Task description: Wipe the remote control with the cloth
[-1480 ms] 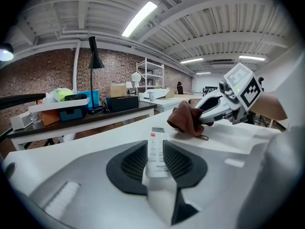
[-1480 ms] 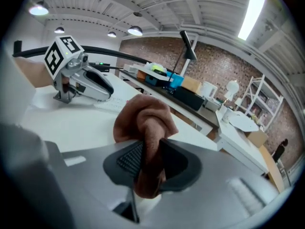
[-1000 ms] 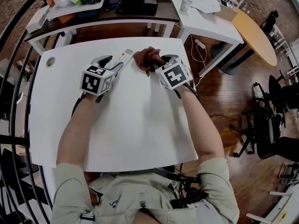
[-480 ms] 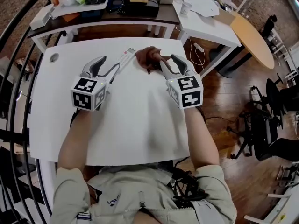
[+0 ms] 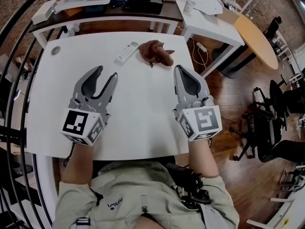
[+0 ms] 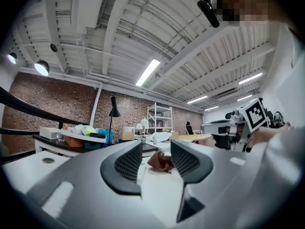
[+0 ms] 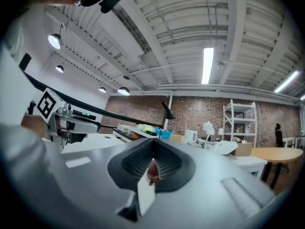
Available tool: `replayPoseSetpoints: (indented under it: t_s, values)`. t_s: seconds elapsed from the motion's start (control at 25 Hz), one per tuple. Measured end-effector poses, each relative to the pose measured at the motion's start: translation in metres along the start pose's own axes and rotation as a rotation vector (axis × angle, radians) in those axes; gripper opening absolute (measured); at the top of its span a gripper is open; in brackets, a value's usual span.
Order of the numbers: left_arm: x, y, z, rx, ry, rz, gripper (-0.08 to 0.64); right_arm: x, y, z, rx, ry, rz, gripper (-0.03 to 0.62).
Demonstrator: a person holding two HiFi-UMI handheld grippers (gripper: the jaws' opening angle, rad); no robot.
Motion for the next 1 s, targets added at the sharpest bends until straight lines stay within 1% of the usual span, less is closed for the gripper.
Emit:
replayPoseSetpoints:
  t_s: [0.12, 0.2, 0.24, 0.32, 0.4, 0.52, 0.56, 0.64, 0.68, 0.76, 0.88, 1.0]
  values:
    - [-0.007, -0.021, 0.018, -0.001, -0.018, 0.032, 0.171, -0.003, -0.018, -0.016, 0.001, -0.005, 0.008, 0.005]
    - [-0.012, -0.033, 0.030, -0.013, -0.035, 0.041, 0.157, -0.010, -0.026, -0.030, -0.004, -0.010, 0.029, 0.005]
    - [-0.013, -0.038, 0.035, -0.021, -0.031, 0.043, 0.144, -0.014, -0.030, -0.036, -0.009, -0.006, 0.041, 0.005]
    - [-0.012, -0.047, 0.042, -0.032, 0.006, 0.043, 0.120, -0.013, -0.040, -0.045, -0.017, -0.004, 0.044, 0.005]
    - [-0.012, -0.054, 0.049, -0.038, 0.043, 0.043, 0.107, -0.007, -0.049, -0.052, -0.018, -0.010, 0.032, 0.005]
    - [-0.007, -0.064, 0.054, -0.038, 0.106, 0.044, 0.092, 0.005, -0.055, -0.063, -0.022, 0.009, 0.015, 0.005]
    - [-0.006, -0.066, 0.055, -0.043, 0.102, 0.044, 0.087, 0.010, -0.056, -0.067, -0.024, 0.018, 0.004, 0.005]
    - [-0.005, -0.069, 0.060, -0.059, 0.057, 0.043, 0.077, 0.019, -0.059, -0.074, -0.028, 0.028, -0.013, 0.005]
    - [-0.002, -0.070, 0.062, -0.061, 0.055, 0.041, 0.075, 0.021, -0.061, -0.076, -0.028, 0.030, -0.017, 0.005]
    - [0.006, -0.073, 0.062, -0.063, 0.083, 0.036, 0.057, 0.028, -0.065, -0.081, -0.025, 0.036, -0.027, 0.005]
    - [0.016, -0.076, 0.064, -0.090, 0.041, 0.025, 0.031, 0.038, -0.069, -0.088, -0.024, 0.058, -0.045, 0.005]
    - [0.020, -0.079, 0.066, -0.107, 0.015, 0.025, 0.011, 0.041, -0.071, -0.093, -0.028, 0.073, -0.050, 0.004]
Point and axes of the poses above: the fingertips, and each gripper's own axes: y forward along the fingers, z to its right, x out of its underside, the point moved 1 cm from there along -y, backward along the fingers, and after that the axes turned 2 degrees about -x, right-handed, at the moved point
